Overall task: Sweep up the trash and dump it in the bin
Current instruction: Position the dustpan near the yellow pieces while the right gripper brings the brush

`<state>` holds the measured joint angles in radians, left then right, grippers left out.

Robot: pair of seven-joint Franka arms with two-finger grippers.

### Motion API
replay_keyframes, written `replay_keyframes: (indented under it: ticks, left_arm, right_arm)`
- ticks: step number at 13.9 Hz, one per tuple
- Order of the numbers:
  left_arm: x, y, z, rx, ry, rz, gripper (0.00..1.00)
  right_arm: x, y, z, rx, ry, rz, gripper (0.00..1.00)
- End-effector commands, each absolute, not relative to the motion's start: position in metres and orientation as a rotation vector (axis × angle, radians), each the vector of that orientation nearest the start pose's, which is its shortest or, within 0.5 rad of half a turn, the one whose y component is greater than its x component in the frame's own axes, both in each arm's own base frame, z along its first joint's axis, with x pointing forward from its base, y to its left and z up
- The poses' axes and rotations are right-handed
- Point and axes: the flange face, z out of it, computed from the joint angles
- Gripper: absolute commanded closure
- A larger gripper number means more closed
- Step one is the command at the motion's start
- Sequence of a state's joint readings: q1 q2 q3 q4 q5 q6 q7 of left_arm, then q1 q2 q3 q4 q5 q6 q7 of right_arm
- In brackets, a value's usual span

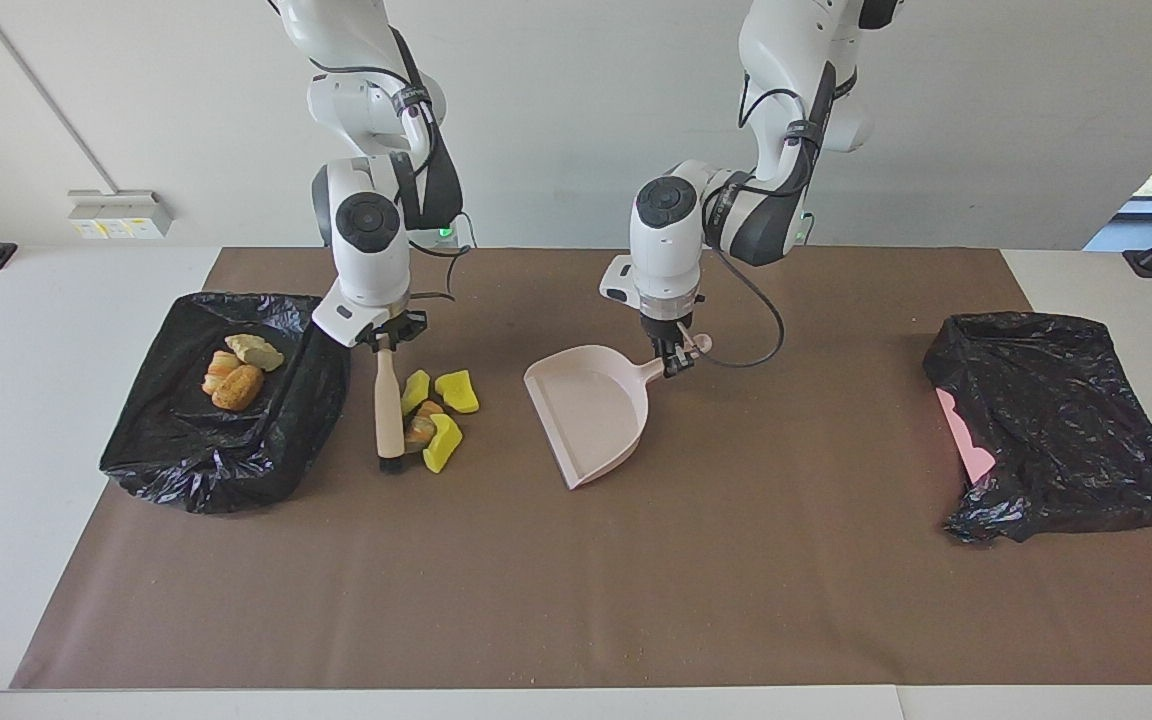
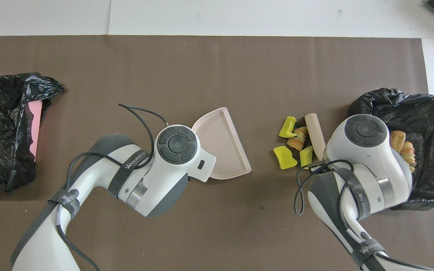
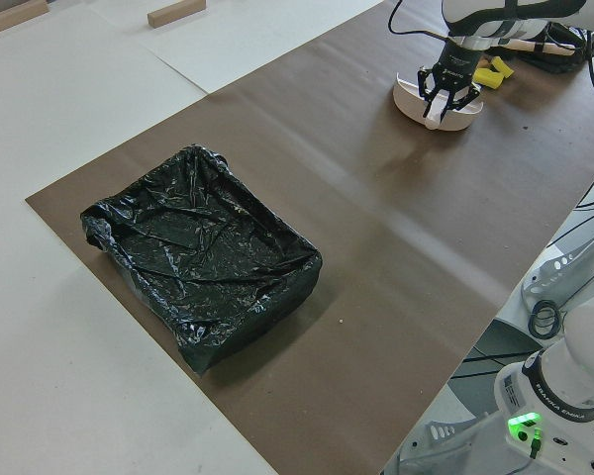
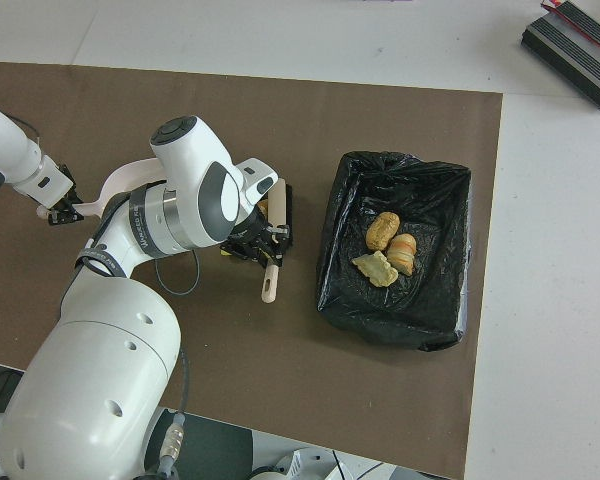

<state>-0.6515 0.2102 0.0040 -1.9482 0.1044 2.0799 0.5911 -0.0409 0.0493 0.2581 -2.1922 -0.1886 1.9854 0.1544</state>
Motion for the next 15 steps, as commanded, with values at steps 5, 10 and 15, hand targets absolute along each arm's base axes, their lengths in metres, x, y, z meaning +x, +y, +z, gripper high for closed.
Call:
replay_keyframes:
  ticks: [5,10,15]
  left_arm:
    - [0.440,-0.342,0.365,-2.364,1.876,0.200,1.00]
    - [0.439,-0.342,0.364,-2.363,1.878,0.200,1.00]
    - [0.447,-0.338,0.365,-2.344,1.913,0.182,1.00]
  right_arm:
    - [0.483,0.216,0.330,-3.092,-0.210,0.437,1.00]
    - [0.479,0.262,0.344,-2.846,-0.073,0.478,1.00]
    - [0.487,0.259,0.357,-2.618,-0.080,0.492,1.00]
